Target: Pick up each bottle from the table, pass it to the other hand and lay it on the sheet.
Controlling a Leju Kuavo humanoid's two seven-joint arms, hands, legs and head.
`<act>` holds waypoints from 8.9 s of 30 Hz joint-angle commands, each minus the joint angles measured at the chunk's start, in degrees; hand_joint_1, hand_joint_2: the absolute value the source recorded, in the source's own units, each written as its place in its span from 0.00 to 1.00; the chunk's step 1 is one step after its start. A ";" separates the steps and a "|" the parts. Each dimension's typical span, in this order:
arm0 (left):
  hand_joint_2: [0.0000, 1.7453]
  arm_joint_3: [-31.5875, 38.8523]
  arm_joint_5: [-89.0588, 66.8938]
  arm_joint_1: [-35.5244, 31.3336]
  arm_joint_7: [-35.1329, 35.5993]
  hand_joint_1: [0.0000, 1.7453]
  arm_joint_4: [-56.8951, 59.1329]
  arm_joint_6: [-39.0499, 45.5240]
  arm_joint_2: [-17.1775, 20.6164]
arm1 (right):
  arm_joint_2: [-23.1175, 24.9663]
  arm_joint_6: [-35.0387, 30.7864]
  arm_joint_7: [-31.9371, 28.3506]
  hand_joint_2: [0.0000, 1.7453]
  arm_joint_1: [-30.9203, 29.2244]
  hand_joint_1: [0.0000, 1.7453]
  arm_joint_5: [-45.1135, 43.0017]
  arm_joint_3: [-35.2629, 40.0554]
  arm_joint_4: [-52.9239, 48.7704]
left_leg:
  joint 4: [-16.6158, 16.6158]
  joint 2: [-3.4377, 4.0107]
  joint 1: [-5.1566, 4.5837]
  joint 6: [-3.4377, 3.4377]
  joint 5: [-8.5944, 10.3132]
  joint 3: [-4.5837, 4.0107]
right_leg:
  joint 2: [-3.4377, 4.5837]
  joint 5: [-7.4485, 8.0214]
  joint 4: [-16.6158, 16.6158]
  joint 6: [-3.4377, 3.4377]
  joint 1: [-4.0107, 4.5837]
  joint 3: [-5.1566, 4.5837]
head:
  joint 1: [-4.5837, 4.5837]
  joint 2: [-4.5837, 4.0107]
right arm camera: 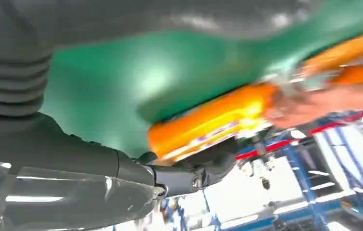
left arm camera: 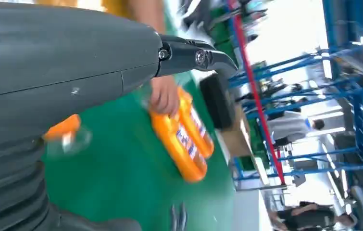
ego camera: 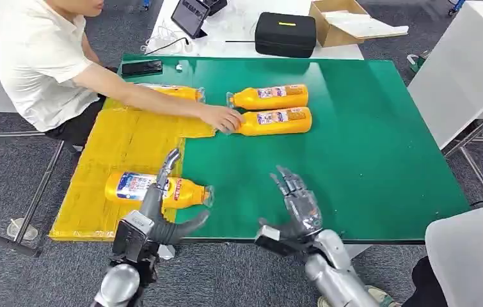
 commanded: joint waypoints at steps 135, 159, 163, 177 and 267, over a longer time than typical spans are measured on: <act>1.00 4.29 36.84 -0.72 5.48 1.00 -2.03 -13.64 -2.32 | 10.28 39.88 -8.51 0.00 2.82 0.00 -37.94 4.68 -9.10 | -0.06 0.32 0.14 0.08 -0.21 0.24 | 0.16 -0.10 -0.02 -0.07 0.18 0.14 | 0.00 0.00; 1.00 11.90 -39.29 -10.92 0.36 1.00 31.58 30.91 2.28 | 7.93 -0.61 -10.08 0.00 9.86 0.00 -27.79 -7.52 -25.74 | -0.18 0.18 0.12 0.05 -0.02 0.15 | 0.06 0.01 -0.11 -0.06 0.13 0.08 | 0.00 0.00; 1.00 8.47 -40.19 -16.08 4.65 1.00 41.46 25.95 3.00 | 5.65 -0.61 -10.08 0.00 7.93 0.00 -33.23 -0.12 -22.13 | -0.16 0.25 0.12 0.03 -0.04 0.22 | 0.12 0.01 -0.08 -0.09 0.14 0.10 | -0.02 0.00; 1.00 6.99 -38.22 -21.99 8.70 0.00 53.55 8.31 3.96 | 4.11 0.61 -10.08 0.00 5.32 0.00 -37.93 7.08 -19.16 | -0.10 0.40 0.15 -0.04 -0.09 0.21 | 0.31 0.07 -0.03 -0.09 0.17 0.05 | 0.02 0.00; 1.00 -8.66 9.62 -5.61 -1.91 0.00 4.50 11.23 -2.99 | -7.77 31.37 14.10 1.00 -21.93 0.99 15.28 -3.87 27.68 | -0.02 -0.30 0.01 0.14 0.27 -0.22 | -0.38 0.17 -0.02 -0.06 0.05 -0.13 | -0.02 0.00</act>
